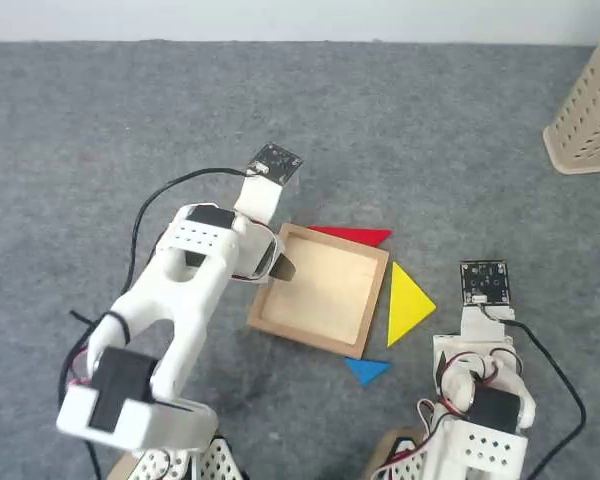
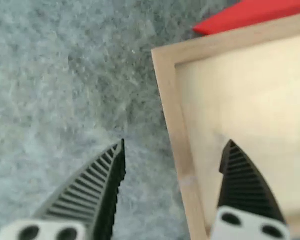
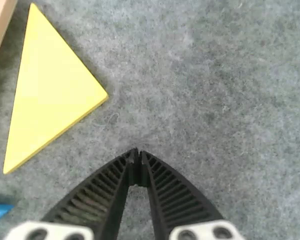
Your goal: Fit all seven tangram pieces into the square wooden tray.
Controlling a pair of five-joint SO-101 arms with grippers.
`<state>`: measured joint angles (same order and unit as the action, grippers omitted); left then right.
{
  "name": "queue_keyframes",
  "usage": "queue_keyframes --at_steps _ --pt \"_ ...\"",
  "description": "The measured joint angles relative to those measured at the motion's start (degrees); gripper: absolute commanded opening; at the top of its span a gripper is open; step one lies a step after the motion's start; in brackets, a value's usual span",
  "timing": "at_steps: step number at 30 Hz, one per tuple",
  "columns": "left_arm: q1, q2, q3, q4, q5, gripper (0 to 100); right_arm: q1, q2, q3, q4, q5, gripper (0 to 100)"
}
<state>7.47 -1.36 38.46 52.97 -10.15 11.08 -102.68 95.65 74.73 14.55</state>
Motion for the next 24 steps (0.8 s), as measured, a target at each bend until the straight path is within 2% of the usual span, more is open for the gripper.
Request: queue_keyframes --at_steps 10,24 --pt "-4.75 3.34 0.0 -3.16 0.26 7 0.0 0.0 0.0 0.0 0.0 0.9" --pt "-17.41 3.34 0.0 -3.16 0.26 6 0.0 0.0 0.0 0.0 0.0 0.9"
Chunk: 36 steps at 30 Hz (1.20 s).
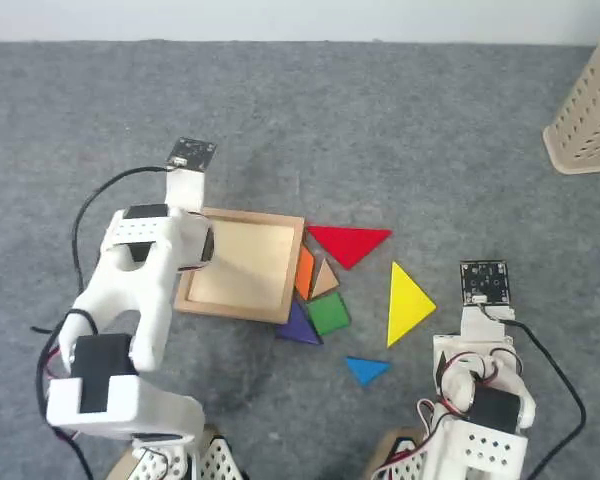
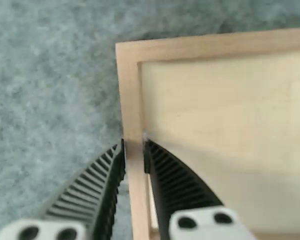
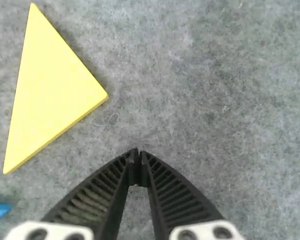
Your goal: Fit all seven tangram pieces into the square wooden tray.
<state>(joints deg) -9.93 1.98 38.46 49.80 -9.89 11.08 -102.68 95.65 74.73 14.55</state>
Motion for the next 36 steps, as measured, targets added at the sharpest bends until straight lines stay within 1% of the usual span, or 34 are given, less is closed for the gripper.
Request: queue_keyframes --at_steps 10,15,17,20,23,25,27,30,32,34,36 --pt "-5.01 0.0 -2.2 0.0 0.0 6 0.0 0.0 0.0 0.0 0.0 0.9" --pt "-5.19 0.09 -2.55 0.18 0.0 6 0.0 0.0 0.0 0.0 0.0 0.9" --pt "-5.19 0.09 -4.4 1.76 0.0 6 0.0 0.0 0.0 0.0 0.0 0.9" --pt "-4.4 0.09 -9.41 7.38 0.97 7 0.0 0.0 0.0 0.0 0.0 0.9" --pt "-0.79 0.09 -16.09 15.74 2.29 10 0.0 0.0 0.0 0.0 0.0 0.9" --pt "3.43 0.09 -20.13 20.4 2.37 11 0.0 0.0 0.0 0.0 0.0 0.9" --pt "8.79 0.09 -22.95 22.86 2.29 12 0.0 0.0 0.0 0.0 0.0 0.9" --pt "17.93 0.09 -25.23 22.95 1.93 17 0.0 0.0 0.0 0.0 0.0 0.9" --pt "23.12 1.41 -25.76 21.63 0.18 21 0.0 0.0 0.0 0.0 0.0 0.9" --pt "26.81 3.87 -26.02 19.52 -2.73 24 0.0 0.0 0.0 0.0 0.0 0.9" --pt "28.84 6.68 -26.99 17.32 -5.98 25 0.0 0.0 0.0 0.0 0.0 0.9"
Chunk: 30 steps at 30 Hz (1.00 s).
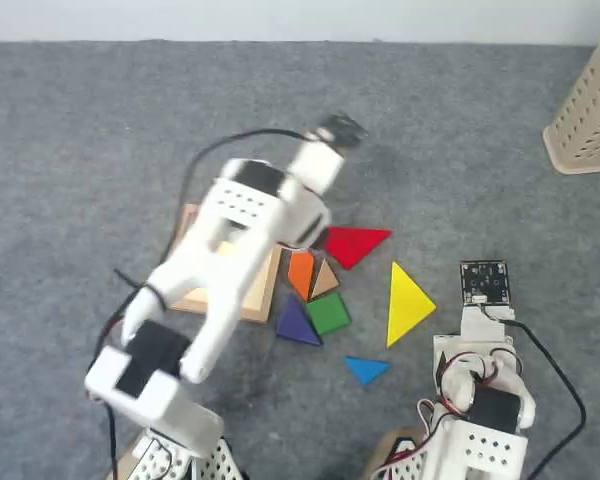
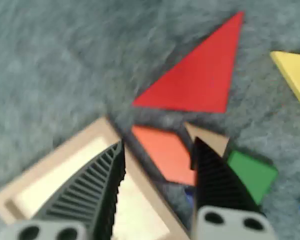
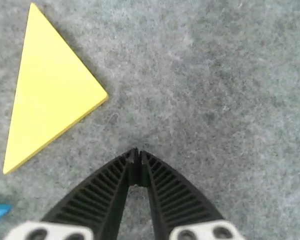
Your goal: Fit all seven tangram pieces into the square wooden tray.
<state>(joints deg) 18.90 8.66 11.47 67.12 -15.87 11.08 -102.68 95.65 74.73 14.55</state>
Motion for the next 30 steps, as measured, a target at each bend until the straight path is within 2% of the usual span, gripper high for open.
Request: queue_keyframes --at_steps 8,17,23,30 --pt "3.25 17.58 -13.63 0.09 -10.2 25 0.0 0.0 0.0 0.0 0.0 0.9" --pt "6.07 31.65 -31.74 7.47 -14.15 25 0.0 0.0 0.0 0.0 0.0 0.9" --pt "5.8 36.4 -35.52 8.79 -14.33 25 0.0 0.0 0.0 0.0 0.0 0.9" --pt "6.07 37.1 -38.15 19.08 -14.33 22 0.0 0.0 0.0 0.0 0.0 0.9"
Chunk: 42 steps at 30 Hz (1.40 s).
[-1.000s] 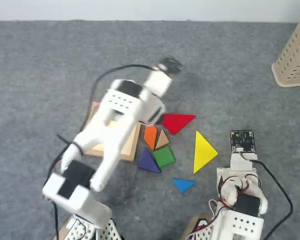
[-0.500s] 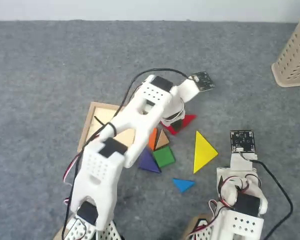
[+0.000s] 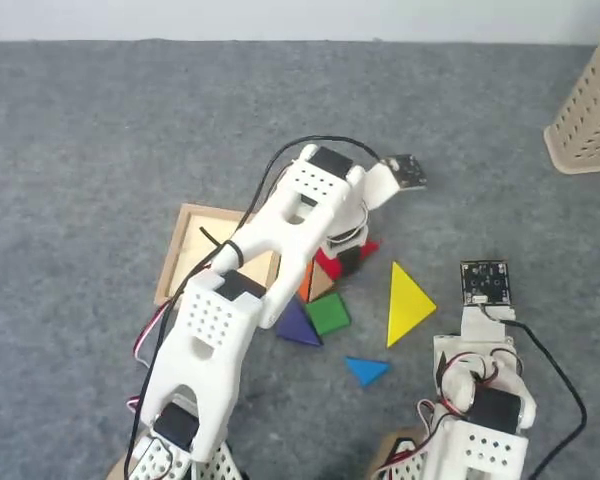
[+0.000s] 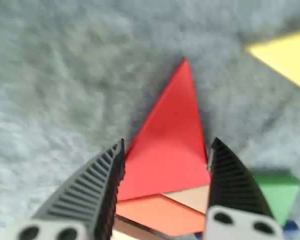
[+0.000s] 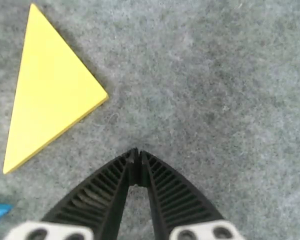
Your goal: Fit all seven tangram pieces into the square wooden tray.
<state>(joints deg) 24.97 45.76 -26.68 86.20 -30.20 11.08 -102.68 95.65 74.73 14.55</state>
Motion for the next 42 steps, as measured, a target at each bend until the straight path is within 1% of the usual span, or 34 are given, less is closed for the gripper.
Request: queue_keyframes --at_steps 8,11,15,18,21,24,28,31,34,39,40,42 --pt "6.59 0.09 -2.64 6.15 0.09 2 0.0 0.0 0.0 0.0 0.0 0.9" --pt "7.38 0.18 -6.77 8.35 1.49 1 0.0 0.0 0.0 0.0 0.0 0.9" --pt "6.59 0.18 -16.0 11.43 5.8 1 0.0 0.0 0.0 0.0 0.0 0.9" --pt "6.51 0.18 -22.77 12.04 9.58 1 0.0 0.0 0.0 0.0 0.0 0.9" --pt "6.59 -0.88 -24.09 12.22 12.22 1 0.0 0.0 0.0 0.0 0.0 0.9" --pt "6.77 -5.36 -22.42 12.22 14.07 1 0.0 0.0 0.0 0.0 0.0 0.9" --pt "6.95 -14.77 -16.44 12.22 16.0 1 0.0 0.0 0.0 0.0 0.0 0.9" --pt "7.12 -23.38 -8.0 10.11 17.32 1 0.0 0.0 0.0 0.0 0.0 0.9" --pt "7.12 -33.23 4.57 4.13 18.64 1 0.0 0.0 0.0 0.0 0.0 0.9" --pt "7.12 -51.6 28.92 -8.62 19.87 1 0.0 0.0 0.0 0.0 0.0 0.9" --pt "7.12 -55.12 33.58 -10.46 19.78 1 0.0 0.0 0.0 0.0 0.0 0.9" --pt "7.03 -61.36 42.11 -12.92 16.62 1 0.0 0.0 0.0 0.0 0.0 0.9"
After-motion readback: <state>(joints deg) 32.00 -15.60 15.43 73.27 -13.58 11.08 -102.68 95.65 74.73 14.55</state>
